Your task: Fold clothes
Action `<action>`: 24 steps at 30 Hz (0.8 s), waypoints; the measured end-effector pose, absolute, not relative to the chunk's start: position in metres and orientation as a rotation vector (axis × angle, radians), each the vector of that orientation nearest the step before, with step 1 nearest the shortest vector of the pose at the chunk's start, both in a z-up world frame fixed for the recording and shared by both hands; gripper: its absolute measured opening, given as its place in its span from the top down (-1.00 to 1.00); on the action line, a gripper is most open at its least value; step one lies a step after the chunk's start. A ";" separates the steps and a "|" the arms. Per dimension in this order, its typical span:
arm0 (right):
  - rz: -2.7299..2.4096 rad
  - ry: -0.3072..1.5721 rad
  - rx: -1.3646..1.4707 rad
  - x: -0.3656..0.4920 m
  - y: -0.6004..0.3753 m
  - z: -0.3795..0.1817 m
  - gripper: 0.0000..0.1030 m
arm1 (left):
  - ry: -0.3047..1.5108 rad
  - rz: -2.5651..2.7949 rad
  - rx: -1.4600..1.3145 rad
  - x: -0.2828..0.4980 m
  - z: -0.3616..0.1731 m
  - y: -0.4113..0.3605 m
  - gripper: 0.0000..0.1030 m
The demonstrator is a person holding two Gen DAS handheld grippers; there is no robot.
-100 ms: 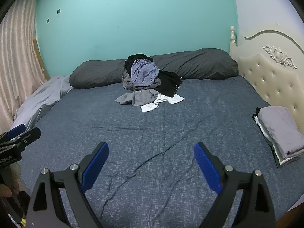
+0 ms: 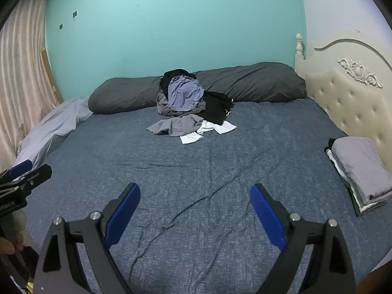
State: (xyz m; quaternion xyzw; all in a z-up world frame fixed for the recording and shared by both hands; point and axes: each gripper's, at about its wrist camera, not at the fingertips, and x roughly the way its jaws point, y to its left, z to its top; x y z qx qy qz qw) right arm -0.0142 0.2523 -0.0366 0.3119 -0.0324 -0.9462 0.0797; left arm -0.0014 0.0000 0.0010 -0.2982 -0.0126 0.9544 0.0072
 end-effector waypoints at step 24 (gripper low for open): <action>-2.833 -0.083 0.931 -0.009 0.255 -0.034 -0.79 | -0.031 2.978 -0.912 0.008 -0.016 0.017 -1.00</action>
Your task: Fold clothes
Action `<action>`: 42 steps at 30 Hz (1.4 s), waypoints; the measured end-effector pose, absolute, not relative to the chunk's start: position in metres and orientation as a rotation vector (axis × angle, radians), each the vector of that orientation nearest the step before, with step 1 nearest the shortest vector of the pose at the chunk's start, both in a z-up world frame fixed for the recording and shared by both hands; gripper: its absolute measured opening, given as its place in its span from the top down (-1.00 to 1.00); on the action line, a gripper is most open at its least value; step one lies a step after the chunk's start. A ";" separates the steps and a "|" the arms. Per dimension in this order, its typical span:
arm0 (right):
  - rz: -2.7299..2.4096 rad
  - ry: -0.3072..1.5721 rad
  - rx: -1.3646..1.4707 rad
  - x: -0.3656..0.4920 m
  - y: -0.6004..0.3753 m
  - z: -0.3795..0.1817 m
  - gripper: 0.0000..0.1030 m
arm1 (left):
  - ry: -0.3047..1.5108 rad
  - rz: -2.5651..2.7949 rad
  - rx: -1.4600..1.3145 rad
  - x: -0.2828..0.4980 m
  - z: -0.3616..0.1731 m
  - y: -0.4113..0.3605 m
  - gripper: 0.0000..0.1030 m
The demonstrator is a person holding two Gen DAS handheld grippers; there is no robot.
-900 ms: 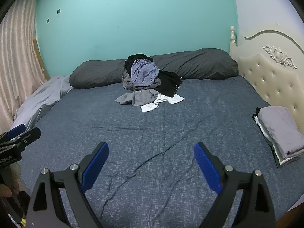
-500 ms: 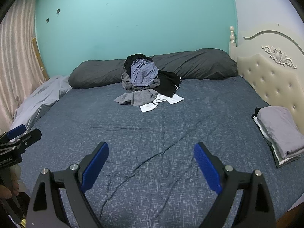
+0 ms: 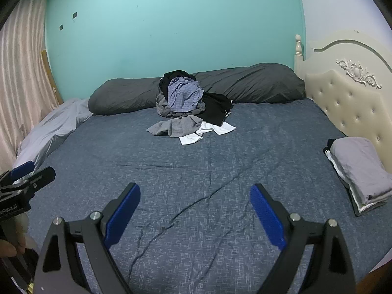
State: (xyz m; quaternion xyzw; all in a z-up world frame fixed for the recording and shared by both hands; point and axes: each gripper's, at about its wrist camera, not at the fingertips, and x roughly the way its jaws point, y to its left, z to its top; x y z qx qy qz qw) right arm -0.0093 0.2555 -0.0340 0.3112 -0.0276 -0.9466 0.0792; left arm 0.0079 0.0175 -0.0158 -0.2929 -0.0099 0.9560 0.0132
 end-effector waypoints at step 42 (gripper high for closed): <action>-2.847 -0.104 0.916 -0.011 0.263 -0.026 -0.79 | -0.041 2.966 -0.934 0.001 -0.003 0.013 -1.00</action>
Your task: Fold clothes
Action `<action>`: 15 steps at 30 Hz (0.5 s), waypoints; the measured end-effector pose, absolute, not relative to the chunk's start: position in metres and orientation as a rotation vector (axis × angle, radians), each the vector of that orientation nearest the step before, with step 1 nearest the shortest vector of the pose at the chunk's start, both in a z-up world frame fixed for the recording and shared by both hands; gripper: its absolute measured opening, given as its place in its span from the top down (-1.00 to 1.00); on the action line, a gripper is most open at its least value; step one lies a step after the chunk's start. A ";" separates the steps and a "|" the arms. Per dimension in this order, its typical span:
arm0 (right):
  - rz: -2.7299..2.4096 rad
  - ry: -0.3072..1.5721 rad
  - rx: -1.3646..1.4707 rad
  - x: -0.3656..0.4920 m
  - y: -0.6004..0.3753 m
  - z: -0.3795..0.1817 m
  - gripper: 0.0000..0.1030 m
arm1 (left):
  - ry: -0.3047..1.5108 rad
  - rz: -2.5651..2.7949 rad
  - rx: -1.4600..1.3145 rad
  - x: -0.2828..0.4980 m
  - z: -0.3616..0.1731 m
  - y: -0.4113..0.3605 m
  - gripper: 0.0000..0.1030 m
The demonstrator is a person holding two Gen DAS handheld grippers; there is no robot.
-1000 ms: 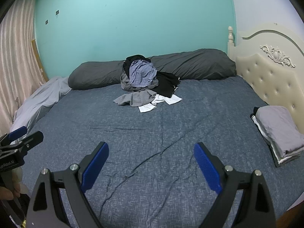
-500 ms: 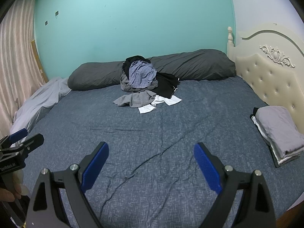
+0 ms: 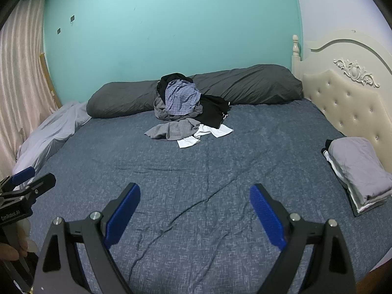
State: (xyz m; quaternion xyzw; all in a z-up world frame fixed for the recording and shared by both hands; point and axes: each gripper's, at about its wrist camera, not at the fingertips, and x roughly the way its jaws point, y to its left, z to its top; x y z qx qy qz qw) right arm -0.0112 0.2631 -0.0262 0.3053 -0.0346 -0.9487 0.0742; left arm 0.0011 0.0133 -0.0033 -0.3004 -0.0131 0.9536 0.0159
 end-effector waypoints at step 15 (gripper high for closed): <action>-2.849 -0.110 0.939 -0.029 0.265 -0.032 -0.79 | -0.047 2.957 -0.952 -0.019 -0.009 0.008 -1.00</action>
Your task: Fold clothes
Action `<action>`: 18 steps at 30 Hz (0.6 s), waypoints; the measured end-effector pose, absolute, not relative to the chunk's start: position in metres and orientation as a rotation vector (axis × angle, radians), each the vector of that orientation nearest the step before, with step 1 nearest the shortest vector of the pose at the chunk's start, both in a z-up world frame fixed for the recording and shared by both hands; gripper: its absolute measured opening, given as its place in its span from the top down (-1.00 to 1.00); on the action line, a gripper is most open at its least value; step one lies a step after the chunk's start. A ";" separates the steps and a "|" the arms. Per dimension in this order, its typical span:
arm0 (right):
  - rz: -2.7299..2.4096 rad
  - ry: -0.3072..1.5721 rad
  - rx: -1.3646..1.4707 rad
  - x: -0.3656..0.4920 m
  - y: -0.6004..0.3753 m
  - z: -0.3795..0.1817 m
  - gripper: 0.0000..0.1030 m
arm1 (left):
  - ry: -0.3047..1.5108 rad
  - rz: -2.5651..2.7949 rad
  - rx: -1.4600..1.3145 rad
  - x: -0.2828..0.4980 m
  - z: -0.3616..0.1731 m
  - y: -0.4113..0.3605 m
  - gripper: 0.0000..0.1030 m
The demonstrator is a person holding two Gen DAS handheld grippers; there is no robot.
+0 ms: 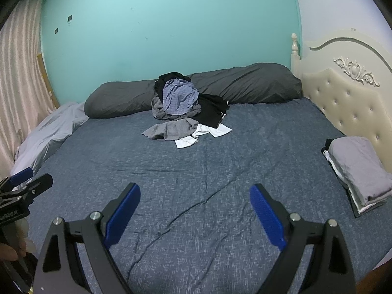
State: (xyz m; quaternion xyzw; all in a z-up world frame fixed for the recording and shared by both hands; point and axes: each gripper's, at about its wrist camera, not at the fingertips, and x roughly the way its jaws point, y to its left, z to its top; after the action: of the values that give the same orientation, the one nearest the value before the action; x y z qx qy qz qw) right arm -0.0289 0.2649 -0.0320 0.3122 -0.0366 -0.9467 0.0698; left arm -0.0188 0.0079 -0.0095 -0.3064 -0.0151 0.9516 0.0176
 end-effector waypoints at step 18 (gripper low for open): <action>-2.749 -0.092 1.020 -0.159 0.254 -0.104 -0.79 | -0.154 2.981 -1.054 -0.155 -0.077 -0.033 -1.00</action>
State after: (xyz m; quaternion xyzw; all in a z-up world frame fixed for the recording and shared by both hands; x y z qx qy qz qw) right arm -0.1592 0.2541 -0.1036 0.3459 -0.0310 -0.9320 0.1036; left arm -0.1550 -0.0325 -0.0773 -0.3330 -0.0485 0.9416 -0.0121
